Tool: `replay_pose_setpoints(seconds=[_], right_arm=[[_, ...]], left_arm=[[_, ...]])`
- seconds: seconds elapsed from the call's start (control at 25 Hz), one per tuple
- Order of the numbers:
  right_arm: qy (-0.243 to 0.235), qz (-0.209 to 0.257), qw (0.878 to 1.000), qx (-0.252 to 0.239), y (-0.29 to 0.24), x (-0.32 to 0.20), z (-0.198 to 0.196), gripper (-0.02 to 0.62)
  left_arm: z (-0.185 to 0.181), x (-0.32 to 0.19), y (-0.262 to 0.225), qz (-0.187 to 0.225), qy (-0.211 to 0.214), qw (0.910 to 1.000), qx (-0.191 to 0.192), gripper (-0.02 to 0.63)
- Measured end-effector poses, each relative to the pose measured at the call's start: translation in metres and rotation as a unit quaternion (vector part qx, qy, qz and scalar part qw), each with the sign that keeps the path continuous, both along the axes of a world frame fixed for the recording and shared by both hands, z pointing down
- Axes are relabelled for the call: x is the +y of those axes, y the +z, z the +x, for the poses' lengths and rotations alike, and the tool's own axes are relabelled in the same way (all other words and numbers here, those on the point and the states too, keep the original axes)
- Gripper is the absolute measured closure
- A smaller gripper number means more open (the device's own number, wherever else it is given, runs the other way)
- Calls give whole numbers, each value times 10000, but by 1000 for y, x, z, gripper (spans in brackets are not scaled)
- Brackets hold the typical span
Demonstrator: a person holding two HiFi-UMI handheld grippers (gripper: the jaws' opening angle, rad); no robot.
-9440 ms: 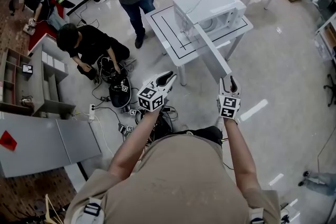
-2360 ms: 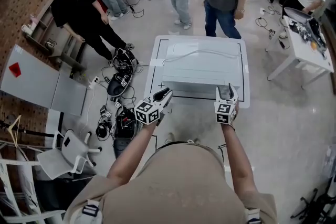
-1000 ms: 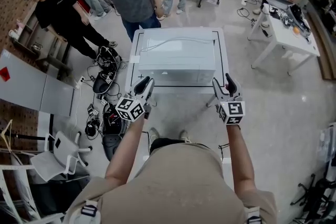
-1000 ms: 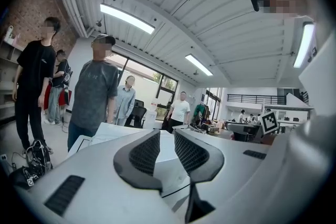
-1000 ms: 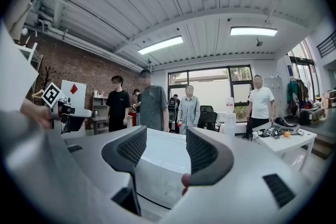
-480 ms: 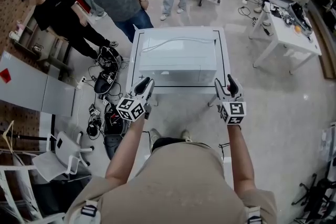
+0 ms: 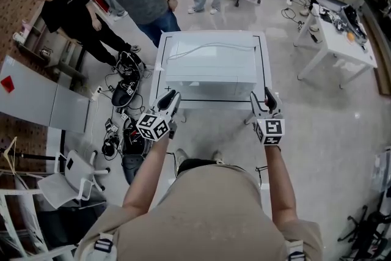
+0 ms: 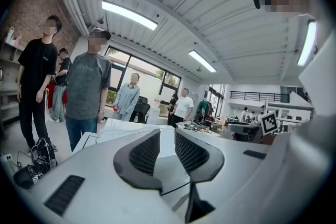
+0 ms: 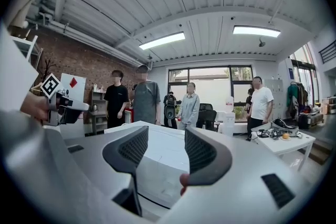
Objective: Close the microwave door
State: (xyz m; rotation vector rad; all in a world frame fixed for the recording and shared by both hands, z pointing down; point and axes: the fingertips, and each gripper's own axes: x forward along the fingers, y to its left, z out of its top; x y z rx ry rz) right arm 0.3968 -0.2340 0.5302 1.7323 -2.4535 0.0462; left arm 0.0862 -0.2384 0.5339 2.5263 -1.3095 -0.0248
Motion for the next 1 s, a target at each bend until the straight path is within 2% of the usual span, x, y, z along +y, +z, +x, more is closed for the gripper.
replay_pose_setpoints(seconds=[0.32,0.56,1.0], right_arm=[[97,37,9997,207,-1,-6,-6,373],[-41,124,9984,555,-4,-2,-19,443],[-55,143,9978,641,1,1,-27,469]], left_arm=[[-8,-3,1,-12,0,10000,4,532],[-13,-5,2,-31,23,10000,-17,532],[-11,-5,4,-73,183,9998,-83,532]])
